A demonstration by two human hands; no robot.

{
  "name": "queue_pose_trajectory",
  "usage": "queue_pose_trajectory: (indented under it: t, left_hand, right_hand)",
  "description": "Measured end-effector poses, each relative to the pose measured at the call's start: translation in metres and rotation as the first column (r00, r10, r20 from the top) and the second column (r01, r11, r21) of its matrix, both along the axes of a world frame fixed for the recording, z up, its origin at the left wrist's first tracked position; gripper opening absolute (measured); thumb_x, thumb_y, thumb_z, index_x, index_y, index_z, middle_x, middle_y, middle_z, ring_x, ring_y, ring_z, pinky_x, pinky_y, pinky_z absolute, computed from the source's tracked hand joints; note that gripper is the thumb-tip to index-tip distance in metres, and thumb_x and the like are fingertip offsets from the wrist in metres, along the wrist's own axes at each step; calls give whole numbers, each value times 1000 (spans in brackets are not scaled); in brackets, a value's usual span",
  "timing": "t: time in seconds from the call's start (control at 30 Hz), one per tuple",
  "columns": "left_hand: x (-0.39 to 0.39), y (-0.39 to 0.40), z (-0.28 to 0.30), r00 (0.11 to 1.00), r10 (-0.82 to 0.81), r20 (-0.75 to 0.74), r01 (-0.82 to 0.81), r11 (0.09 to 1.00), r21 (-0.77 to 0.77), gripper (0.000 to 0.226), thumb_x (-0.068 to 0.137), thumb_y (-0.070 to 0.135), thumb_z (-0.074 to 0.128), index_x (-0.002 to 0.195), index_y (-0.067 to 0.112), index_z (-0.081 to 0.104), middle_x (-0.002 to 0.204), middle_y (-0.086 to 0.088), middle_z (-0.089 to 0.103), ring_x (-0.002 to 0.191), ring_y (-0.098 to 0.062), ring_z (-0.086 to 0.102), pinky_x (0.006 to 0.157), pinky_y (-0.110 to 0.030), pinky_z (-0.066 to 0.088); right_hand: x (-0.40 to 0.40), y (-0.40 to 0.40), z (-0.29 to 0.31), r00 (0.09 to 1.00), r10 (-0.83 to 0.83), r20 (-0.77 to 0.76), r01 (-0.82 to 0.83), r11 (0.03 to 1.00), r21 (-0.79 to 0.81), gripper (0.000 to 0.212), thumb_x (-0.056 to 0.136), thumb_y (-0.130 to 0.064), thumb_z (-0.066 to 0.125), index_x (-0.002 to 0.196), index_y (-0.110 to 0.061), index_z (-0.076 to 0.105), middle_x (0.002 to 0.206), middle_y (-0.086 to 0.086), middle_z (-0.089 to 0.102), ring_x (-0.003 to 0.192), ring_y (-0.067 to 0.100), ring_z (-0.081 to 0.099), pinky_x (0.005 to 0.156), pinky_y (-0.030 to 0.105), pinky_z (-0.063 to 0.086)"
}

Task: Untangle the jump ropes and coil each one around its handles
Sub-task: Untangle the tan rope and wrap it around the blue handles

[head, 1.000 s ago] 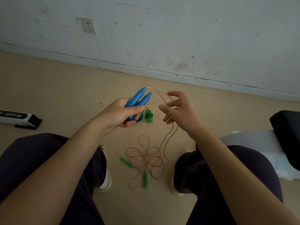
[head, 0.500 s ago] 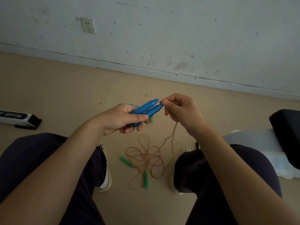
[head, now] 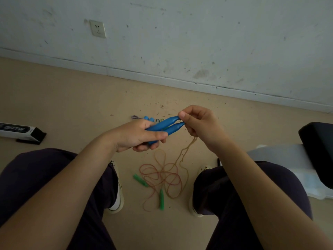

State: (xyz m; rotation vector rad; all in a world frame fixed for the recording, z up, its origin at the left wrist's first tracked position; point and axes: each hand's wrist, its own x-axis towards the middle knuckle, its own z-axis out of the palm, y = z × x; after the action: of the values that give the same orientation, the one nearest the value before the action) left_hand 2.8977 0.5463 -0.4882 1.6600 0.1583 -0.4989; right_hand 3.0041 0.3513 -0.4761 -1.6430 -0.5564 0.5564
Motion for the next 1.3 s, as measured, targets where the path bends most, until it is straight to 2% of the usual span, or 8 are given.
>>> queue_pose_trajectory:
  t: [0.23,0.37,0.47,0.6,0.73,0.83,1.03,1.3]
  left_hand:
    - [3,-1,0,979,189,76,-181,978,-106,32,90,37,60,96,6,59,64,-1,51,41,-7,28,38,-16,22]
    - [6,5,-2,859,498,120,-452,848,-277,30,93,38,57,94,8,58,63,2,51,39,-5,28,37,-17,21]
    - [8,8,-5,802,579,147,-553,813,-184,26,101,34,54,95,9,59,65,0,51,40,-7,29,38,-17,23]
    - [8,3,-11,897,425,120,-438,892,113,22,97,34,62,99,12,62,67,-2,55,40,-6,35,38,-18,29]
    - [3,-3,-10,999,44,-1,-39,906,422,33,88,41,72,98,11,64,63,2,58,44,-7,44,43,-19,36]
    - [0,-11,-4,991,-85,-100,116,925,361,37,85,50,72,98,16,66,63,1,56,46,-8,41,45,-20,32]
    - [-2,-25,4,977,-143,-160,183,943,278,58,71,72,55,94,23,72,62,0,53,52,-15,39,48,-21,31]
    - [0,-13,-1,999,-38,-26,39,998,58,35,100,39,54,113,6,55,66,-1,54,46,-10,31,44,-21,26]
  right_hand:
    - [5,0,-3,996,-76,-36,78,995,57,11,95,-19,62,92,-9,59,61,2,55,47,13,41,45,25,34]
    - [12,-4,-4,978,-207,5,207,978,23,8,93,-14,64,91,-11,57,72,2,61,53,14,48,50,29,42]
    - [12,-4,-7,968,-207,140,222,969,-105,7,87,-16,72,88,-15,65,73,-5,63,58,6,54,57,22,46]
    - [0,2,-7,973,-31,229,88,965,-247,8,82,-19,77,84,-13,71,73,-6,67,58,-3,54,58,13,46]
    - [-7,8,-4,976,108,187,-60,967,-247,4,82,-9,77,83,-9,72,73,-5,68,60,-3,56,59,13,46]
    - [-11,12,-4,965,177,193,-125,959,-254,7,80,-7,77,81,-13,72,74,-8,68,64,-5,61,63,11,47]
    - [-16,15,-6,959,230,165,-194,959,-207,8,80,-10,78,79,-15,73,74,-8,69,66,-1,61,63,13,47]
    - [-11,10,-4,989,137,63,-133,989,-56,10,91,-16,66,86,-10,60,76,1,61,66,14,55,61,26,46]
